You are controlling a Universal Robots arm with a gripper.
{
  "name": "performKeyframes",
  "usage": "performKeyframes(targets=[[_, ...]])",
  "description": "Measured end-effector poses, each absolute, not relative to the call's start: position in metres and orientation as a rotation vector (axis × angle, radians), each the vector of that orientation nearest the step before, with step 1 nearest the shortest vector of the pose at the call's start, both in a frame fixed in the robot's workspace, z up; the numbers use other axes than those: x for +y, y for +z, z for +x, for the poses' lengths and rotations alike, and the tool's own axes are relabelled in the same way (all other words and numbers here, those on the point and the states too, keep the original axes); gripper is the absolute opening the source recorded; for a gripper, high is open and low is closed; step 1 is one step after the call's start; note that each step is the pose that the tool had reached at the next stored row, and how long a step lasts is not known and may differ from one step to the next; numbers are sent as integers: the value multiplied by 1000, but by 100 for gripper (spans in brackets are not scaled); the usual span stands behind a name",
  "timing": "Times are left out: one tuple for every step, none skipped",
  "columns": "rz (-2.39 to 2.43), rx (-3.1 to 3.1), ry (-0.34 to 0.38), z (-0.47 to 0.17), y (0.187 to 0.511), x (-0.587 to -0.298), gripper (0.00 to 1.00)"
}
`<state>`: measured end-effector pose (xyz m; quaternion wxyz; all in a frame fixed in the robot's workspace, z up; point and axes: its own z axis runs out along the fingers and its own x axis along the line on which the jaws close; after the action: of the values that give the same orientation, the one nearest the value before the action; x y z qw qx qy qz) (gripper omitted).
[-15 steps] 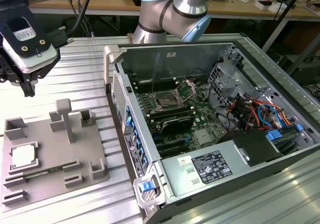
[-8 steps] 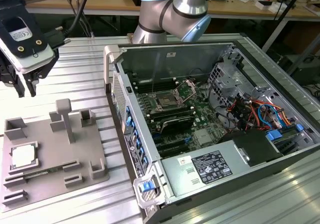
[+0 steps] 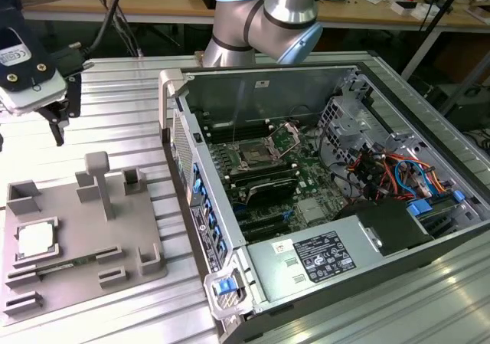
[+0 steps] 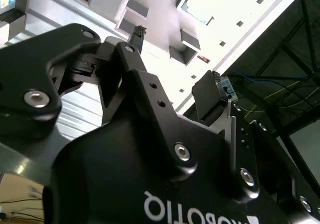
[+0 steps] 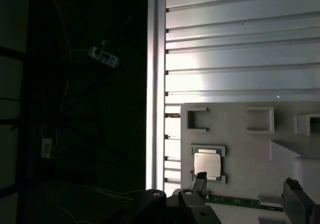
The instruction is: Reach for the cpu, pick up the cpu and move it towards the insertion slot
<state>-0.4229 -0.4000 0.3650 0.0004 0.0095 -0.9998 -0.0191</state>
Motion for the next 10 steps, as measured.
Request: performKeyframes(targets=[[30, -3140, -60, -434, 363, -400, 66], [30, -3139, -60, -438, 362, -400, 66], [30, -3138, -60, -440, 362, -400, 66], [30, -3138, -60, -440, 362, -400, 66], [30, -3138, -60, -440, 362, -400, 66], [30, -3138, -60, -440, 362, -400, 66], [30, -3138, -60, -440, 362, -400, 66], [30, -3138, -60, -441, 362, -400, 66], [30, -3138, -60, -441, 362, -400, 66], [30, -3138, -61, -441, 361, -400, 66]])
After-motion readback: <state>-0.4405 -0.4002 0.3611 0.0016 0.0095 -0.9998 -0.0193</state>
